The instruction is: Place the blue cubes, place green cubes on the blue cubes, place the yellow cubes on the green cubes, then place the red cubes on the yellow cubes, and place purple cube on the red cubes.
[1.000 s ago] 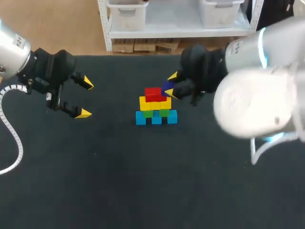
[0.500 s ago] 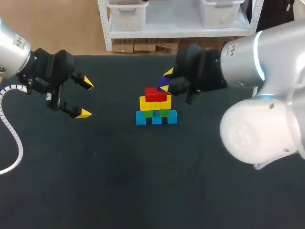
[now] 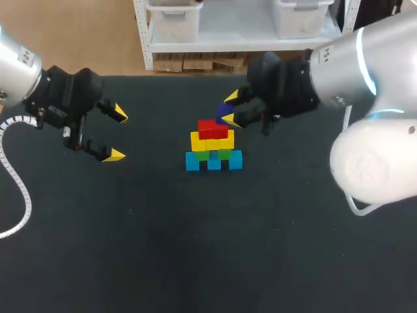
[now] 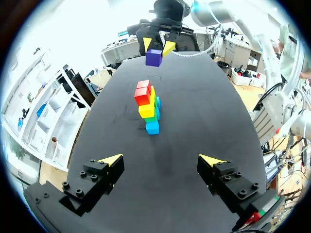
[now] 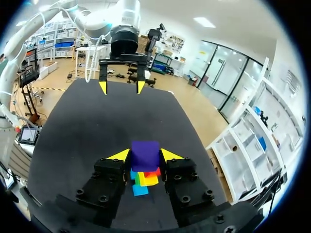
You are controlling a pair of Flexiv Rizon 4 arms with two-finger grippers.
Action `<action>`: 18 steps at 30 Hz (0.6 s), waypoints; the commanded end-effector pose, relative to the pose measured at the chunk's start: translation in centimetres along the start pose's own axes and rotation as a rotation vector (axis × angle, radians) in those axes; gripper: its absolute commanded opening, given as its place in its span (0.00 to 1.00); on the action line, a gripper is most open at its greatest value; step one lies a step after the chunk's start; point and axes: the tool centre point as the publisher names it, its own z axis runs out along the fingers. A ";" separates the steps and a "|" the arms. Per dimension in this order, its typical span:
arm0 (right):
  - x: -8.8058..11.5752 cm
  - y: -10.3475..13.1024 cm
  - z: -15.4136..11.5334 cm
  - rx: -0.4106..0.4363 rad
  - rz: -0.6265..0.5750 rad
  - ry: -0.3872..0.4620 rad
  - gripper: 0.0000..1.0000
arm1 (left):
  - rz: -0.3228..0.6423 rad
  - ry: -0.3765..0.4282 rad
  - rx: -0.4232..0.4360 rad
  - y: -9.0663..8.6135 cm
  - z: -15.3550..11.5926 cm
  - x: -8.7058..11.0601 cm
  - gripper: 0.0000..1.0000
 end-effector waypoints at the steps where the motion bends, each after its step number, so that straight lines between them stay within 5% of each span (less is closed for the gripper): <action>1: 0.0 -0.3 0.1 -0.254 -0.003 -0.045 0.00 | 0.004 -0.006 -0.002 -0.1 0.0 0.2 1.00; 18: 1.0 -0.7 1.6 -0.306 -0.027 -0.011 0.00 | 0.004 -0.006 -0.002 -0.1 0.0 0.2 1.00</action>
